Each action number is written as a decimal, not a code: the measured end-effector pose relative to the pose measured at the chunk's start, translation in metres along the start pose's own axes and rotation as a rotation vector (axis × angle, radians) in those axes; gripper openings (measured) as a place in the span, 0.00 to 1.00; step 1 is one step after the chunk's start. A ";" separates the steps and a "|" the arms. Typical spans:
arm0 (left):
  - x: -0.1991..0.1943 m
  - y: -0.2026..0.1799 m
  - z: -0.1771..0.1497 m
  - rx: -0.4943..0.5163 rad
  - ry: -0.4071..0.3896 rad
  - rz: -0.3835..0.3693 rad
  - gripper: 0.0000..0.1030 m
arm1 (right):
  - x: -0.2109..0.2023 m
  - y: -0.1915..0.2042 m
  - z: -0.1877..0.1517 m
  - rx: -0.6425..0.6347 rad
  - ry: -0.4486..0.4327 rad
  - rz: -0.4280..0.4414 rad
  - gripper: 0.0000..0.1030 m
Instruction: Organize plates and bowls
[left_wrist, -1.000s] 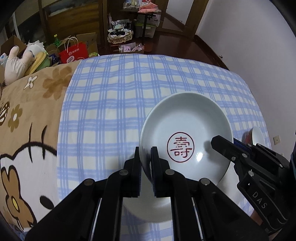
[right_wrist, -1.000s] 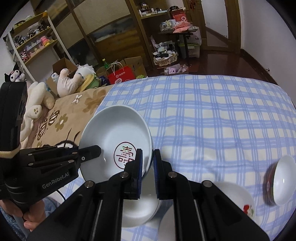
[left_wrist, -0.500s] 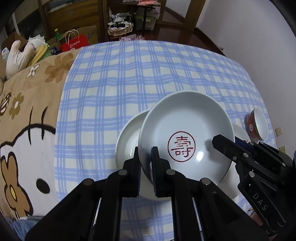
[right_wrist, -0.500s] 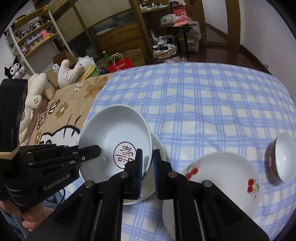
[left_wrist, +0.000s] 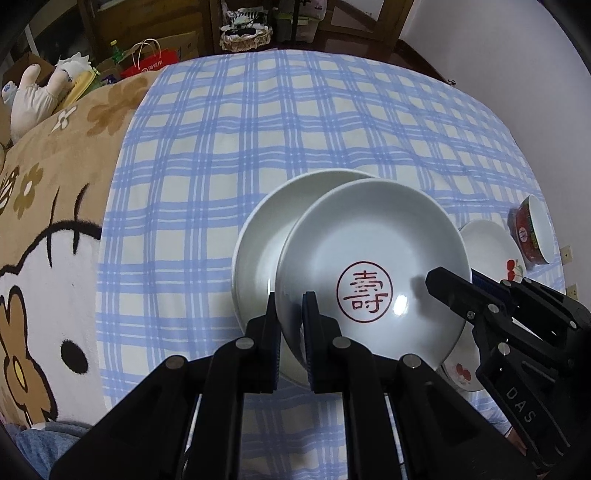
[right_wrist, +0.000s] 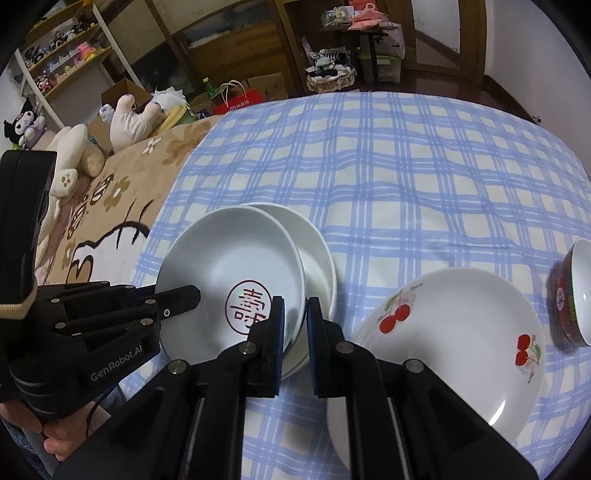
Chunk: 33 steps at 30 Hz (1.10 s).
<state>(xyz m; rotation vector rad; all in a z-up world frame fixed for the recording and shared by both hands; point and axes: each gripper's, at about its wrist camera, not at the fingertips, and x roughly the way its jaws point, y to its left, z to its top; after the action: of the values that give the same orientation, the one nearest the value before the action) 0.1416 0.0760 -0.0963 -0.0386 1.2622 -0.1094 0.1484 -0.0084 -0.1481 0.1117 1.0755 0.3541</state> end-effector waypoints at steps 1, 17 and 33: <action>0.003 0.001 -0.001 -0.001 0.003 0.003 0.11 | 0.002 0.001 0.000 -0.006 0.004 -0.002 0.12; 0.014 -0.007 -0.002 0.060 -0.026 0.067 0.13 | 0.022 0.009 0.001 -0.075 0.021 -0.071 0.13; 0.012 -0.006 -0.002 0.090 -0.009 0.031 0.16 | 0.023 0.008 0.003 -0.097 0.042 -0.088 0.13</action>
<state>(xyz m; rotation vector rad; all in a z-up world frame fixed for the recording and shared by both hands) 0.1431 0.0688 -0.1082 0.0582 1.2472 -0.1390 0.1592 0.0067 -0.1640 -0.0292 1.0991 0.3298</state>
